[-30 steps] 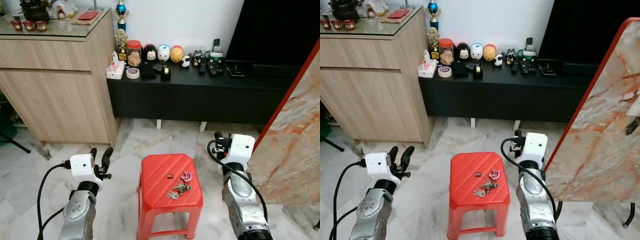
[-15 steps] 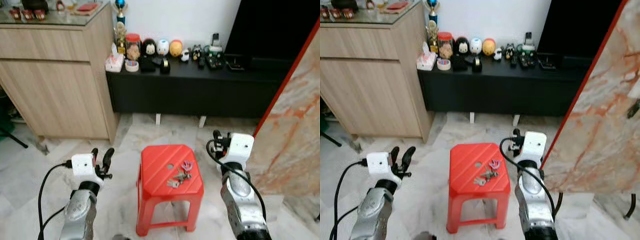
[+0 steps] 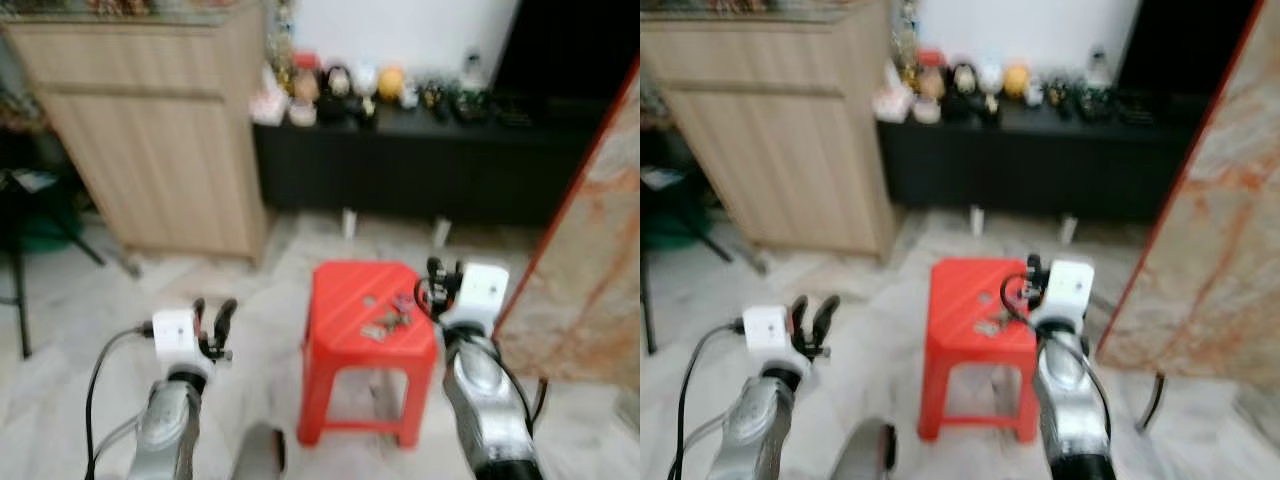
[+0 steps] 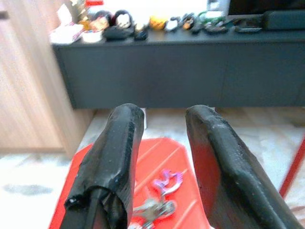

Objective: Hang keys on a hook

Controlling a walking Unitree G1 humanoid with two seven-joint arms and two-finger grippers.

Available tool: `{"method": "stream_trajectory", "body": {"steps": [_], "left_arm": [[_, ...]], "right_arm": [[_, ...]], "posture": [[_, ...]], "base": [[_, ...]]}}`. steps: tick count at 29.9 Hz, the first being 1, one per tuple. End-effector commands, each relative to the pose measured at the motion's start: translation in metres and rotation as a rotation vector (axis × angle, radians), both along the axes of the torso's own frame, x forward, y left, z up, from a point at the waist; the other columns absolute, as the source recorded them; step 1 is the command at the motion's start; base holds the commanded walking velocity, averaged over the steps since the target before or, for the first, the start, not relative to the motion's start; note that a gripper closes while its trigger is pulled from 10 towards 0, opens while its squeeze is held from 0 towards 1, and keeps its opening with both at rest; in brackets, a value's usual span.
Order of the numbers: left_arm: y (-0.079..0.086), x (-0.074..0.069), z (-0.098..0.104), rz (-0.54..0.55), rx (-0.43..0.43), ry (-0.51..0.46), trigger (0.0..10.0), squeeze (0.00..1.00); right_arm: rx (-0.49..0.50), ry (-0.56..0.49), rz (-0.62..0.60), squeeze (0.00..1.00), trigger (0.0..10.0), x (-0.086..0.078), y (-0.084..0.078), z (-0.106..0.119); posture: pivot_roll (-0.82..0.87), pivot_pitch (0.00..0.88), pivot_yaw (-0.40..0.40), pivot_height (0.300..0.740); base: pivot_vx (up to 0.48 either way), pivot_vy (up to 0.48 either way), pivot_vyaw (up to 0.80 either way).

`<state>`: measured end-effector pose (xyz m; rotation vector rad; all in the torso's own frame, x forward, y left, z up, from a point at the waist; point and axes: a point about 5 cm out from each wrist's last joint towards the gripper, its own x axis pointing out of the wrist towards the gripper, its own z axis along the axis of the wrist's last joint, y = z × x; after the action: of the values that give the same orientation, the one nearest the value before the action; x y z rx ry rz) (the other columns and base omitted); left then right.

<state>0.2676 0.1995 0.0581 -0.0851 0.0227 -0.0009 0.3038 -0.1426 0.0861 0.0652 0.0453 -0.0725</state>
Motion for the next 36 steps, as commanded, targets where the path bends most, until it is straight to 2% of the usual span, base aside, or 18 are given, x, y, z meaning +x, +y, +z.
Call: {"method": "stream_trajectory", "body": {"steps": [1,10,21,24,36], "left_arm": [[-0.007,0.011,0.014,-0.028,0.012,-0.047,10.0,0.00],[-0.006,0.011,0.012,-0.027,0.015,-0.024,10.0,0.00],[-0.005,0.012,0.013,-0.033,0.020,-0.024,10.0,0.00],[-0.006,0.013,0.013,-0.034,0.019,-0.025,10.0,0.00],[-0.008,0.013,0.013,-0.039,0.016,-0.026,10.0,0.00]], "right_arm": [[-0.006,-0.019,-0.007,0.00,10.0,0.003,-0.004,0.006],[-0.002,0.007,0.013,0.00,10.0,0.003,-0.001,0.001],[-0.057,0.034,0.040,0.00,10.0,0.004,0.003,-0.001],[-0.060,0.034,0.046,0.00,10.0,0.003,0.004,-0.002],[-0.081,0.027,0.068,0.00,10.0,0.003,0.007,-0.001]], "posture": [[0.12,0.016,-0.068,0.641],[0.12,0.030,-0.066,0.641],[0.12,0.035,-0.066,0.641],[0.12,0.035,-0.066,0.641],[0.12,0.023,-0.063,0.641]], "base": [[0.000,0.000,0.00],[0.000,0.000,0.00],[0.297,0.000,0.04],[0.311,0.000,0.74],[0.312,0.000,0.00]]}}
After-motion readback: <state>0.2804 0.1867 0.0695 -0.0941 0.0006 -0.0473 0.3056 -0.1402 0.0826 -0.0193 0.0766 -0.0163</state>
